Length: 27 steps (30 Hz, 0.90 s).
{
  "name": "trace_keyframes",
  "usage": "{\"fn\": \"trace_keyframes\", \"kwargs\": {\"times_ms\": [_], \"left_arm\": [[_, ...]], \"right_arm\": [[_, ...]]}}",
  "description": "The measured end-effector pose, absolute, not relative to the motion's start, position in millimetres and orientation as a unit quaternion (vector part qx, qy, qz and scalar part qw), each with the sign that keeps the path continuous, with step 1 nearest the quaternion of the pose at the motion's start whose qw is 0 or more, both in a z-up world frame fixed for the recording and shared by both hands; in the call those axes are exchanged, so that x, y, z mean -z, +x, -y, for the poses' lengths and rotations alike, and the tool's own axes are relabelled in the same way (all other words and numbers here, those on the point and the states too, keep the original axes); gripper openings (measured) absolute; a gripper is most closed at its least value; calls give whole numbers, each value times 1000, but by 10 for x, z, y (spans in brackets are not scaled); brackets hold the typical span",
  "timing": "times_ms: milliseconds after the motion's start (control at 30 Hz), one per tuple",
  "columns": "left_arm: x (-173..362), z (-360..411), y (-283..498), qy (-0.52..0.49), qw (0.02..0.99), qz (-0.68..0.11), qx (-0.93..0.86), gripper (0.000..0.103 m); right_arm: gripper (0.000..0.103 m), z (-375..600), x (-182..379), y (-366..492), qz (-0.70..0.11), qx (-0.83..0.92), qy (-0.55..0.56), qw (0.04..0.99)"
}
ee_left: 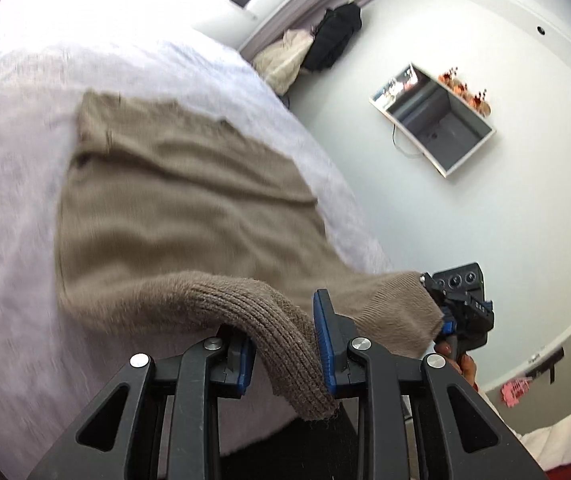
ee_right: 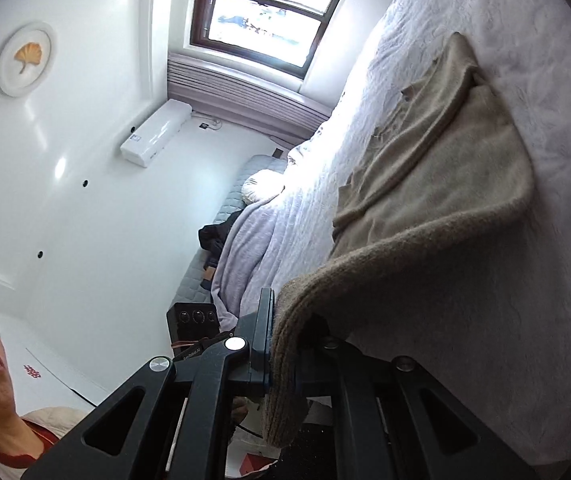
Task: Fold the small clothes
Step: 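Lift the hem with both tools and fold it over toward the collar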
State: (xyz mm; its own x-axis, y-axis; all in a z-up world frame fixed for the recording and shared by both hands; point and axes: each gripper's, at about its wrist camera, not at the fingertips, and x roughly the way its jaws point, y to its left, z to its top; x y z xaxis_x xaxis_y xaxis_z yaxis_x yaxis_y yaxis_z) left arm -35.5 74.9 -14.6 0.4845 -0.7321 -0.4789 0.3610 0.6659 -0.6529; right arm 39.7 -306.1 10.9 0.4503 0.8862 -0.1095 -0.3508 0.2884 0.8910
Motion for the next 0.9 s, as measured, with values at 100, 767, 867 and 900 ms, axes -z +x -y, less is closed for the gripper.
{"fn": "trace_keyframes", "kwargs": {"times_ms": [100, 767, 867, 900], "left_arm": [[-36, -828, -131, -243, 839, -364, 323, 28], [319, -741, 2676, -193, 873, -391, 220, 28], [594, -695, 2892, -178, 869, -415, 200, 28], [687, -685, 2954, -174, 867, -424, 193, 28]], "right_arm": [[8, 3079, -292, 638, -301, -425, 421, 743], [8, 3252, -266, 3335, -339, -333, 425, 771], [8, 3247, 62, 3638, -372, -299, 423, 770], [8, 3251, 185, 3717, -381, -289, 426, 768]]}}
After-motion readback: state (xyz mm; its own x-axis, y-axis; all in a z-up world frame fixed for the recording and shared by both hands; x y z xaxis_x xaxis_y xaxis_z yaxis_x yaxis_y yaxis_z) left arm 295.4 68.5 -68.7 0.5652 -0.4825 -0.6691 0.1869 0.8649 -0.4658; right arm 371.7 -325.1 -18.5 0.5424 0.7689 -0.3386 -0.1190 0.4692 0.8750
